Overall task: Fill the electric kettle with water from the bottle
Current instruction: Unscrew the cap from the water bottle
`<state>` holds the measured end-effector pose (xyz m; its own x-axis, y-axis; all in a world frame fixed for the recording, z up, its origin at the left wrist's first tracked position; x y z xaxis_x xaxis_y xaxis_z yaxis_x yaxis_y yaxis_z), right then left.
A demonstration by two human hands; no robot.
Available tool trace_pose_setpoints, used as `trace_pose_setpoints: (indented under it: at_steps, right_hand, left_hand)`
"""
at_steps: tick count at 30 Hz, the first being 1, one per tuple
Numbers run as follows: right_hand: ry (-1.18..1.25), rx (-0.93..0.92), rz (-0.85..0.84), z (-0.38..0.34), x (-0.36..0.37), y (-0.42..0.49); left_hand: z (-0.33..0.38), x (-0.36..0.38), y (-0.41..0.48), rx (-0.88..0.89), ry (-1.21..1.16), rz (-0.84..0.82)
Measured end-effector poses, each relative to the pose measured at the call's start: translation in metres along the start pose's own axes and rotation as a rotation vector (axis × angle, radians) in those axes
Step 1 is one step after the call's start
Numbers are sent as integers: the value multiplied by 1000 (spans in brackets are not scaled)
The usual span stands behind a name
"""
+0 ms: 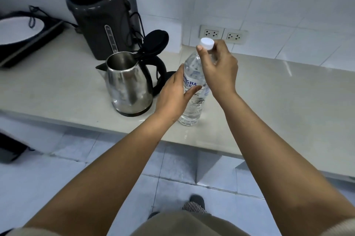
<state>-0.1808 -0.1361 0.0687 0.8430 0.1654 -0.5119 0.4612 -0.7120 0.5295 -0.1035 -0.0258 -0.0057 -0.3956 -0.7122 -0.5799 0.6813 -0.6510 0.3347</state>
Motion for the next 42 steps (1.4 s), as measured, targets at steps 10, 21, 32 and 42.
trace_pose_setpoints:
  at_steps: [10,21,32,42]
  right_hand:
    - [-248,-146,-67,-14,-7,7]
    - [-743,-347,-381,-38,-3,45]
    - [-624,-478,-630,-39,2,52]
    - [-749,-429,-522,-52,7,50]
  left_hand:
    - [31,-11,3,27,-9,0]
    - [38,-6,16,10,108,112]
    - [28,-16,25,55,178,-16]
    - [32,-9,18,13,402,17]
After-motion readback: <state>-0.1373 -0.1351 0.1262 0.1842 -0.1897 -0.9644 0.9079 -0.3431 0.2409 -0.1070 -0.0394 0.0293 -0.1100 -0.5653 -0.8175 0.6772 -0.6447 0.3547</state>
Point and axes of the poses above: each hand's wrist, its own y-axis towards the middle knuckle, its own x-axis out of the palm, z = x × y, the point moved 6 cm from there along y, towards the middle knuckle, and after that the axes turned 7 degrees about -y, right-handed, at the moved point
